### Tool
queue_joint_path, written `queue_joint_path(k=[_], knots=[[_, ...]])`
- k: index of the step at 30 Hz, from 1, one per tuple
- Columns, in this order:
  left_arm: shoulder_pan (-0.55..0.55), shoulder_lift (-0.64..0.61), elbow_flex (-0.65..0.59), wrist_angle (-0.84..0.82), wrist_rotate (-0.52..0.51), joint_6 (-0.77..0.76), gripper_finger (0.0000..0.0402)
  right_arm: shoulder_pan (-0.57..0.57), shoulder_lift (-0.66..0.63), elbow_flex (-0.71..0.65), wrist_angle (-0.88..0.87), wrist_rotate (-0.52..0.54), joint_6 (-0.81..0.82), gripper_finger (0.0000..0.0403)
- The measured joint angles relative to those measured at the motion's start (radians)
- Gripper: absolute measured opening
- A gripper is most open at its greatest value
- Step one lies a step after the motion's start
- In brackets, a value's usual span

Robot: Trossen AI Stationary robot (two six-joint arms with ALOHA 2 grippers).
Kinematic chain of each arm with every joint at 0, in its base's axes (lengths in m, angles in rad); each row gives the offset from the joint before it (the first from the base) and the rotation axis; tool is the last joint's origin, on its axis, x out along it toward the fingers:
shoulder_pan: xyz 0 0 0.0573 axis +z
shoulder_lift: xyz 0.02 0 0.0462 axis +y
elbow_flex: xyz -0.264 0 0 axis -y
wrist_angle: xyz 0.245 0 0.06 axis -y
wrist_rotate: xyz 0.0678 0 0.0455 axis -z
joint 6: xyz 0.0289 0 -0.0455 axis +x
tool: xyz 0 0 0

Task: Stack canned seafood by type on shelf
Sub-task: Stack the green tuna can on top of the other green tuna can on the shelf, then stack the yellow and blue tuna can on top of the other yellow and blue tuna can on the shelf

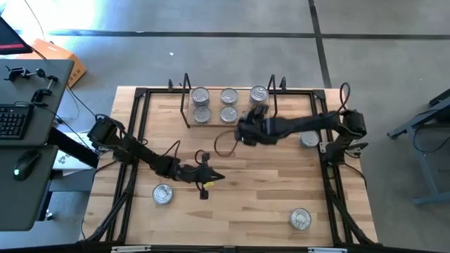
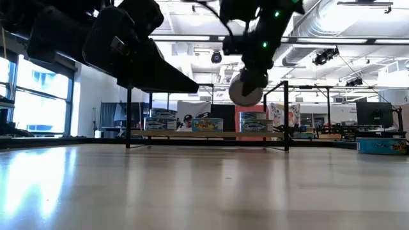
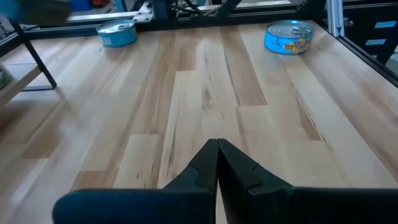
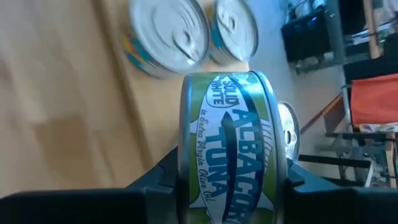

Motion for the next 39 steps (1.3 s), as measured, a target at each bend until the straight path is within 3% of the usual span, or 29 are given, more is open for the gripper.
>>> queue_joint_path(k=[5,10,16,21,25,36,39], knots=[[-0.011,0.000,-0.002,0.002,0.000,0.019,0.0000,-0.110,0.000,-0.039,-0.004,-0.060,-0.126,0.0113],[-0.017,0.000,-0.002,0.002,0.000,0.026,0.0000,-0.151,0.001,-0.087,-0.005,-0.059,-0.146,0.0113],[-0.017,0.000,-0.002,0.003,0.000,0.026,0.0000,-0.151,0.001,-0.099,0.002,-0.057,-0.154,0.0119],[-0.017,0.000,-0.002,0.003,0.001,0.026,0.0000,-0.151,0.001,-0.101,0.014,-0.075,-0.153,0.0192],[-0.017,0.000,-0.002,0.003,0.001,0.026,0.0000,-0.151,0.001,-0.101,0.029,-0.075,-0.153,0.0223],[-0.017,0.000,-0.002,0.003,0.002,0.026,0.0000,-0.133,0.002,-0.065,0.056,-0.072,-0.103,0.0230],[-0.017,0.000,-0.002,0.003,0.002,0.026,0.0000,-0.082,0.002,-0.015,0.057,-0.127,-0.070,0.0231]])
